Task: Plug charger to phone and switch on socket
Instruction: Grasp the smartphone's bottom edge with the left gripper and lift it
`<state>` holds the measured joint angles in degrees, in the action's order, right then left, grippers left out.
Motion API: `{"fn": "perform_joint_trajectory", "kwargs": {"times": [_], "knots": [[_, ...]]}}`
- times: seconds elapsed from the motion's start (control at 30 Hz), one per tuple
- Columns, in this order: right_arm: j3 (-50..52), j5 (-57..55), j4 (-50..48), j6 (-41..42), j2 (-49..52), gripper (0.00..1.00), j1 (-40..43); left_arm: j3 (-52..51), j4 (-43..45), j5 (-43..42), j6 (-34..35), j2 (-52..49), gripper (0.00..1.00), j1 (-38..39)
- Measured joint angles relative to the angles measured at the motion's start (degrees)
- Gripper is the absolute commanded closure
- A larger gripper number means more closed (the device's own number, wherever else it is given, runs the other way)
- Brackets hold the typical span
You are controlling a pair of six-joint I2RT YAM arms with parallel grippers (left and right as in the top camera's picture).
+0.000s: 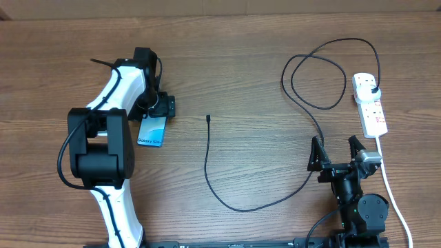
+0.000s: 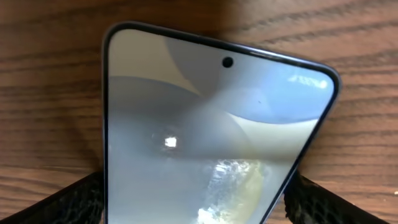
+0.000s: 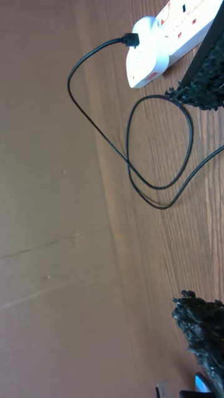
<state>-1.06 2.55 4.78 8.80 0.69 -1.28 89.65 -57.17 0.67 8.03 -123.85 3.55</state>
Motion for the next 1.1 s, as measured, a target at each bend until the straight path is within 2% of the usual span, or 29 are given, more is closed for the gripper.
{"fn": "perform_joint_trajectory", "kwargs": {"times": [0.27,0.53,0.8,0.87,1.1], "knots": [[0.0,0.0,0.0,0.0,0.0,0.00,0.0,-0.1,-1.9,0.7,-13.3,0.0,0.00,0.9],[0.0,0.0,0.0,0.0,0.0,0.00,0.0,-0.2,-2.1,1.1,-17.0,0.0,0.05,0.9],[0.0,0.0,0.0,0.0,0.0,0.00,0.0,-0.2,-1.4,1.1,-16.5,0.0,0.14,0.9],[0.0,0.0,0.0,0.0,0.0,0.00,0.0,-0.3,-0.8,0.9,-14.8,0.1,0.17,0.9],[0.0,0.0,0.0,0.0,0.0,0.00,0.0,-0.4,1.5,0.2,-4.8,0.2,0.16,0.9]]}}
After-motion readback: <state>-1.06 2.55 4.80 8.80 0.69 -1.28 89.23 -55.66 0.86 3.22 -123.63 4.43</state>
